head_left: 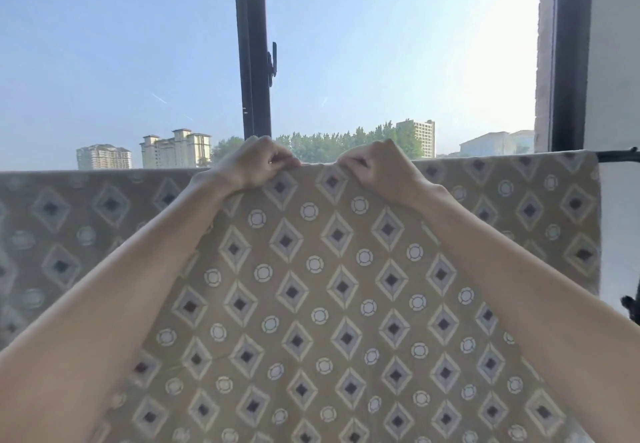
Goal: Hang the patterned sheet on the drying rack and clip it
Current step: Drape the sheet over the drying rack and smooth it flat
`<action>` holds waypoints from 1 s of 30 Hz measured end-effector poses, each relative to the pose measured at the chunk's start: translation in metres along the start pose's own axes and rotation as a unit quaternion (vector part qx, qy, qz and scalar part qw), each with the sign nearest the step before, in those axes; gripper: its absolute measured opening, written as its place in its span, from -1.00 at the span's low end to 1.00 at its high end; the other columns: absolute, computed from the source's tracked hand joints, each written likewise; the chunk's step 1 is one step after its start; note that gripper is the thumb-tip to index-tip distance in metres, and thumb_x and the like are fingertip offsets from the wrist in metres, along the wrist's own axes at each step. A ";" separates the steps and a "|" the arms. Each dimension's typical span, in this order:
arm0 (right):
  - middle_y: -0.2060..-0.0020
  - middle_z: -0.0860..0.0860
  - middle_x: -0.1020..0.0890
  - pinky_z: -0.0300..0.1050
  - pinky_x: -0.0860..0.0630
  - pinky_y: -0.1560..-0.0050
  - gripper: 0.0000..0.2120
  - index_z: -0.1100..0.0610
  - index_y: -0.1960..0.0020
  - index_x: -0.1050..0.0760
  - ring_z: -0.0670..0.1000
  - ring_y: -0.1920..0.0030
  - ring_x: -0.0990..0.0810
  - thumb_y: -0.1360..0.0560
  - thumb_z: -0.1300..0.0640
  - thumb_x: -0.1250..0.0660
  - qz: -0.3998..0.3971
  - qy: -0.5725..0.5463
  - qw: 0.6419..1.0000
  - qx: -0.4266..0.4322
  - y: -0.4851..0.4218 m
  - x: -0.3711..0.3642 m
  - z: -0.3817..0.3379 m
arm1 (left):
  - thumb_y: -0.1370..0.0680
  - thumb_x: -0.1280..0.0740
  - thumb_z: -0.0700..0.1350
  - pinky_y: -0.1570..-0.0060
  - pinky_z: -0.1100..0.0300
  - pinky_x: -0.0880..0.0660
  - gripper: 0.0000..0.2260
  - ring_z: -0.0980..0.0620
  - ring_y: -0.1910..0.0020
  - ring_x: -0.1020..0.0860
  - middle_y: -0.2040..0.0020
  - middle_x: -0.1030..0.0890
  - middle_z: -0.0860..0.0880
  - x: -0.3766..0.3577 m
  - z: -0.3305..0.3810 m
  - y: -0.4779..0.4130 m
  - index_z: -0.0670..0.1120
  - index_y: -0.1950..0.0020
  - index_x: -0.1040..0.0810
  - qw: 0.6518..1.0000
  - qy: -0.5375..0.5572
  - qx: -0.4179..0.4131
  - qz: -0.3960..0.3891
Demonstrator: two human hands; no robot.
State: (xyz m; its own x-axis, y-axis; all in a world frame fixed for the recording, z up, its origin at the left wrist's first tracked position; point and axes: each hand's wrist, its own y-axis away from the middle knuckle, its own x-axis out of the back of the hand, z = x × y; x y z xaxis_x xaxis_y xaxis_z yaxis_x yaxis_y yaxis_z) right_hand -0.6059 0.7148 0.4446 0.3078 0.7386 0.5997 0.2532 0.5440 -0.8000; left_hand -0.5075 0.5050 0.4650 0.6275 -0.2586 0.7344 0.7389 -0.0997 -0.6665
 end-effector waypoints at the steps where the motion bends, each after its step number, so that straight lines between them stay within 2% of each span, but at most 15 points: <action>1: 0.24 0.03 -0.69 -0.43 -0.40 0.37 -0.77 0.21 0.13 -0.65 -0.23 0.47 -0.48 -0.58 0.19 -0.25 0.000 0.012 1.000 -0.001 -0.001 0.002 -0.004 | -0.55 -0.30 -0.01 0.19 0.30 -0.48 -0.81 0.26 0.30 -0.56 0.31 -0.61 0.20 0.001 0.000 -0.001 -0.05 -0.01 -0.66 1.000 0.003 -0.011 0.002; 3: 0.35 -0.01 -0.66 -0.39 -0.39 0.36 -0.73 0.13 0.25 -0.63 -0.18 0.45 -0.49 -0.57 0.21 -0.25 -0.010 0.031 0.999 -0.009 -0.002 0.007 -0.008 | -0.54 -0.33 -0.02 0.03 0.19 -0.53 -0.82 0.19 0.18 -0.60 0.16 -0.67 0.10 0.005 0.004 -0.004 -0.05 -0.01 -0.67 0.999 -0.001 -0.033 0.003; 4: 0.43 -0.09 -0.60 -0.38 -0.36 0.36 -0.67 0.01 0.35 -0.57 -0.18 0.46 -0.47 -0.56 0.22 -0.25 -0.014 0.032 0.999 -0.013 -0.003 0.010 -0.010 | -0.53 -0.35 -0.02 -0.01 0.16 -0.54 -0.84 0.19 0.16 -0.60 0.12 -0.68 0.09 0.007 0.005 -0.005 -0.04 0.00 -0.68 0.999 -0.004 -0.041 0.003; 6: 0.48 -0.20 -0.49 -0.39 -0.31 0.34 -0.57 -0.14 0.42 -0.43 -0.22 0.45 -0.43 -0.55 0.23 -0.25 -0.023 0.028 0.999 -0.019 -0.003 0.019 -0.015 | -0.51 -0.38 -0.05 -0.01 0.18 -0.54 -0.88 0.29 0.19 -0.57 0.15 -0.67 0.13 0.011 0.010 -0.006 -0.03 0.06 -0.70 0.998 -0.016 -0.058 0.007; 7: 0.43 -0.19 -0.54 -0.38 -0.33 0.32 -0.63 -0.13 0.35 -0.50 -0.22 0.41 -0.45 -0.56 0.21 -0.25 -0.035 0.014 0.999 -0.032 0.000 0.023 -0.017 | -0.50 -0.40 -0.07 0.01 0.21 -0.54 -0.90 0.35 0.22 -0.55 0.18 -0.66 0.15 0.012 0.012 -0.006 -0.03 0.08 -0.70 0.998 -0.018 -0.067 0.009; 9: 0.28 -0.04 -0.66 -0.41 -0.43 0.30 -0.79 0.09 0.12 -0.65 -0.18 0.36 -0.53 -0.58 0.12 -0.26 -0.065 -0.028 0.996 -0.055 0.007 0.028 -0.019 | -0.48 -0.42 -0.10 0.03 0.27 -0.53 -0.92 0.41 0.28 -0.51 0.22 -0.63 0.19 0.014 0.017 -0.006 -0.05 0.10 -0.71 0.997 -0.021 -0.080 0.013; 12: 0.19 -0.06 -0.70 -0.42 -0.48 0.28 -0.79 0.12 -0.02 -0.67 -0.28 0.35 -0.57 -0.54 0.04 -0.33 -0.084 -0.077 0.993 -0.045 0.018 0.031 -0.027 | -0.46 -0.44 -0.14 0.08 0.33 -0.52 -0.93 0.44 0.32 -0.50 0.29 -0.58 0.26 0.017 0.020 -0.003 -0.07 0.11 -0.71 0.996 -0.028 -0.080 0.028; 14: 0.32 -0.21 -0.67 -0.48 -0.40 0.38 -0.79 0.16 -0.06 -0.66 -0.33 0.44 -0.53 -0.54 0.08 -0.34 -0.079 -0.100 0.991 -0.043 0.021 0.033 -0.028 | -0.47 -0.43 -0.14 0.14 0.39 -0.49 -0.93 0.44 0.33 -0.51 0.30 -0.58 0.27 0.017 0.020 -0.001 -0.08 0.12 -0.71 0.996 -0.036 -0.079 0.038; 16: 0.51 -0.35 -0.55 -0.53 -0.32 0.48 -0.78 0.25 -0.12 -0.61 -0.37 0.55 -0.45 -0.55 0.17 -0.31 -0.074 -0.099 0.992 -0.040 0.020 0.035 -0.026 | -0.49 -0.41 -0.13 0.16 0.32 -0.53 -0.88 0.29 0.31 -0.58 0.27 -0.67 0.12 0.013 0.019 0.000 -0.13 0.18 -0.71 0.994 -0.049 -0.079 0.052; 18: 0.27 -0.19 -0.65 -0.56 -0.33 0.45 -0.77 0.30 -0.15 -0.58 -0.41 0.55 -0.43 -0.56 0.22 -0.29 -0.073 -0.079 0.994 -0.028 0.018 0.033 -0.027 | -0.50 -0.40 -0.11 0.13 0.14 -0.59 -0.84 0.06 0.29 -0.64 0.27 -0.69 -0.04 0.007 0.017 0.000 -0.16 0.20 -0.69 0.993 -0.063 -0.070 0.074; 19: 0.13 -0.05 -0.68 -0.58 -0.35 0.39 -0.78 0.29 -0.15 -0.58 -0.41 0.52 -0.45 -0.56 0.22 -0.29 -0.072 -0.062 0.995 -0.018 0.017 0.032 -0.029 | -0.50 -0.39 -0.11 0.11 0.11 -0.59 -0.85 0.04 0.29 -0.64 0.27 -0.69 -0.05 0.004 0.018 0.001 -0.14 0.19 -0.70 0.991 -0.071 -0.066 0.089; 21: 0.04 0.02 -0.68 -0.61 -0.37 0.25 -0.80 0.21 -0.12 -0.62 -0.36 0.38 -0.53 -0.56 0.19 -0.30 -0.056 -0.029 0.998 -0.003 0.017 0.030 -0.027 | -0.50 -0.38 -0.12 0.09 0.11 -0.59 -0.88 0.06 0.26 -0.64 0.22 -0.70 -0.04 0.001 0.020 0.002 -0.10 0.13 -0.71 0.988 -0.077 -0.069 0.111; 23: 0.11 -0.01 -0.70 -0.59 -0.35 0.22 -0.83 0.17 -0.07 -0.64 -0.28 0.27 -0.56 -0.56 0.19 -0.30 -0.031 -0.006 1.000 0.006 0.015 0.029 -0.024 | -0.51 -0.37 -0.16 0.07 0.11 -0.59 -0.89 0.06 0.24 -0.64 0.20 -0.70 -0.04 0.000 0.024 0.001 -0.12 0.11 -0.70 0.986 -0.077 -0.078 0.123; 27: 0.43 -0.15 -0.55 -0.45 -0.31 0.41 -0.82 0.21 0.02 -0.66 -0.32 0.49 -0.45 -0.56 0.22 -0.28 -0.020 0.003 1.000 -0.010 0.002 0.036 -0.026 | -0.51 -0.35 -0.18 0.12 0.09 -0.58 -0.82 0.06 0.28 -0.63 0.25 -0.69 -0.04 0.005 0.029 -0.012 -0.21 0.23 -0.68 0.983 -0.124 -0.073 0.110; 30: 0.40 -0.16 -0.55 -0.41 -0.44 0.34 -0.82 0.23 0.00 -0.65 -0.31 0.47 -0.48 -0.57 0.22 -0.27 -0.054 -0.015 0.997 -0.049 -0.011 0.034 -0.022 | -0.48 -0.38 -0.13 0.11 0.06 -0.58 -0.85 0.02 0.26 -0.63 0.24 -0.69 -0.05 0.007 0.026 -0.029 -0.15 0.22 -0.69 0.988 -0.131 -0.029 0.078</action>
State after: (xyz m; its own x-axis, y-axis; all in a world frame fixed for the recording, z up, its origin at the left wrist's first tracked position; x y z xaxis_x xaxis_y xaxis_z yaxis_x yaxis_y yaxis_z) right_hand -0.5777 0.7252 0.4741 0.2471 0.6908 0.6795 0.3729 0.5795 -0.7247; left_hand -0.5179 0.5310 0.4926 0.7808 -0.0187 0.6245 0.6169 -0.1350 -0.7754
